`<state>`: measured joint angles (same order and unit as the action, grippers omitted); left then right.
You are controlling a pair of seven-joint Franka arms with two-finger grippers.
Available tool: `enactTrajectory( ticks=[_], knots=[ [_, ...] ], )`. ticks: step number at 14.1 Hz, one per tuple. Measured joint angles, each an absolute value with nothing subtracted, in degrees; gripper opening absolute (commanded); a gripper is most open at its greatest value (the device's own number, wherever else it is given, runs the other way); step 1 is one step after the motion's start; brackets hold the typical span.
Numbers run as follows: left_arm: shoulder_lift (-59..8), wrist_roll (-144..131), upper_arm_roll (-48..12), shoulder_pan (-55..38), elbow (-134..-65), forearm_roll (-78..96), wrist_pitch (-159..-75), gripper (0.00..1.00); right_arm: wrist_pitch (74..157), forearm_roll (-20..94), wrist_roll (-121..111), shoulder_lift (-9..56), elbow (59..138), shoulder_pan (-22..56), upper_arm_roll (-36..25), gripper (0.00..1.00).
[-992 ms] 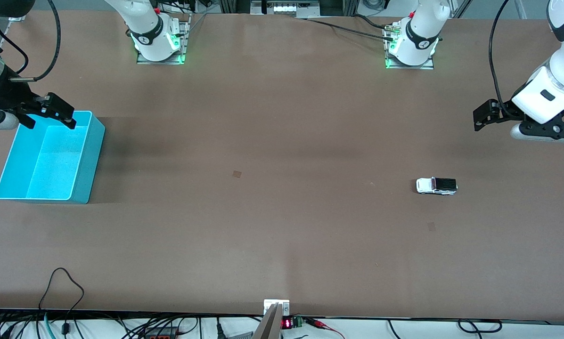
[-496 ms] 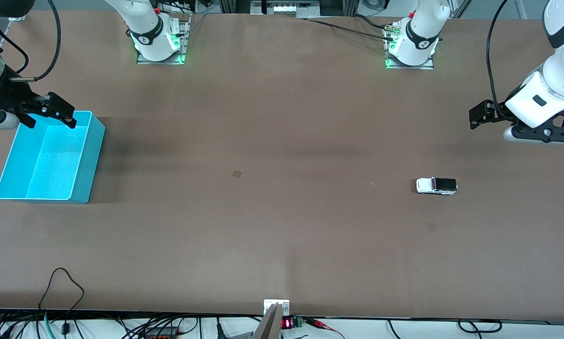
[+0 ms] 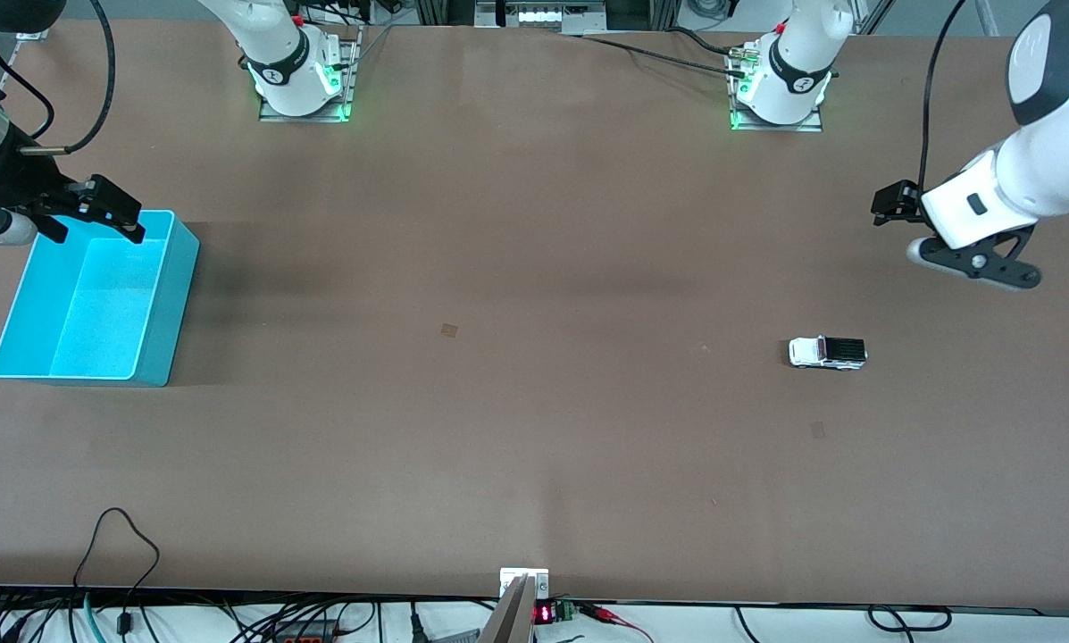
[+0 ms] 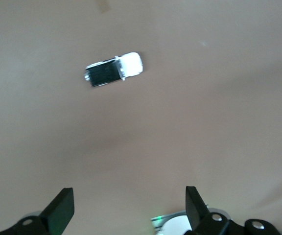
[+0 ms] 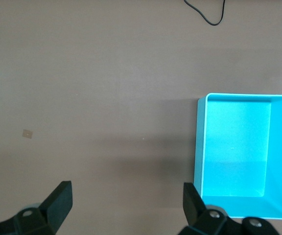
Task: Wind and store white jeep toy
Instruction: 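Move the left gripper over the white toy jeep, then lower the left gripper and grasp the white toy jeep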
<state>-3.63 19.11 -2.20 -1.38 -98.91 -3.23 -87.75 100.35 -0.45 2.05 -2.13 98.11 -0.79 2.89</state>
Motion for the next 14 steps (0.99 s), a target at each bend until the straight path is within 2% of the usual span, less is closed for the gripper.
enactTrajectory(
  ticks=[3,6,11,14],
  knots=[
    [-5.72,31.41,-2.15,-1.17,-98.96,-3.23,-88.14,1.00,100.28,-0.45,2.05,-2.13,98.11,-0.79,2.88,1.00],
    [-7.57,42.50,-2.10,0.40,-100.77,-3.24,-92.12,1.00,100.25,-0.45,2.05,-2.13,98.11,-0.79,2.88,1.00],
    [-9.90,63.88,-1.90,3.67,-112.24,-3.34,-112.88,1.00,100.17,-0.45,2.05,-2.13,98.11,-0.80,2.88,1.00],
    [-14.16,72.05,-2.02,3.57,-115.63,-3.41,-122.52,1.00,100.13,-0.45,2.05,-2.13,98.11,-0.80,2.87,1.00]
  ],
)
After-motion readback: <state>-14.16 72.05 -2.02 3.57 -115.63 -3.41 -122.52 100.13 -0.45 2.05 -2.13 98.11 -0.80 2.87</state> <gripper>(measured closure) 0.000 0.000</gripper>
